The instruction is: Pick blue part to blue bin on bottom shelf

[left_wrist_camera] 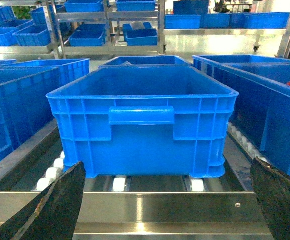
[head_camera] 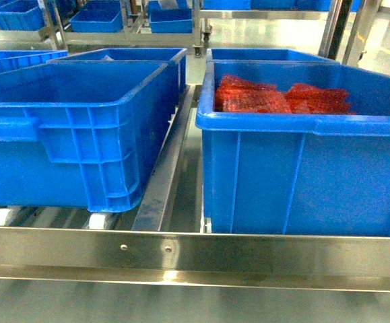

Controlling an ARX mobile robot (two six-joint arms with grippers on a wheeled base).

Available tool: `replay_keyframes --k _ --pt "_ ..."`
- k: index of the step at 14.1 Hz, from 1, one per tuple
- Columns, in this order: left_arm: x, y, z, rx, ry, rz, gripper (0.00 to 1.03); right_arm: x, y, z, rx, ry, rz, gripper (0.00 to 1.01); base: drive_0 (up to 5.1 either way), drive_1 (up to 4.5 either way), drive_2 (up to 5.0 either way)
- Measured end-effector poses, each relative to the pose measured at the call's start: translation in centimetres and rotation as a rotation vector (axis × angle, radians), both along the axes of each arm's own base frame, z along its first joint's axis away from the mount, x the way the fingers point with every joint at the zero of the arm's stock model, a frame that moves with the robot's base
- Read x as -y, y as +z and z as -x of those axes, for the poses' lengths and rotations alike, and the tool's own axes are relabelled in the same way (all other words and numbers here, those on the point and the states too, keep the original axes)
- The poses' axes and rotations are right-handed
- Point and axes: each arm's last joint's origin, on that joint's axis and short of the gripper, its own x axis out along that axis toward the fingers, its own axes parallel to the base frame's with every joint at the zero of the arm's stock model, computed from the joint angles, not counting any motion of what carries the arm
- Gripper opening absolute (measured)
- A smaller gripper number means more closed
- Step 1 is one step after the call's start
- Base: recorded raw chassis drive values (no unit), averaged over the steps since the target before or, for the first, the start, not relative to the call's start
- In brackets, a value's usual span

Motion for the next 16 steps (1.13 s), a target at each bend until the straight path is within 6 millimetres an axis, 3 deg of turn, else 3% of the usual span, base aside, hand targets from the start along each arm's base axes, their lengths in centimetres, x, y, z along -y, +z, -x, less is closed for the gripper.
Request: replay_keyframes --k 16 --pt "0.00 0.00 0.00 0.000 0.000 0.000 0.98 0.00 0.00 0.00 0.000 0.000 0.000 0.98 0.0 0.00 0.0"
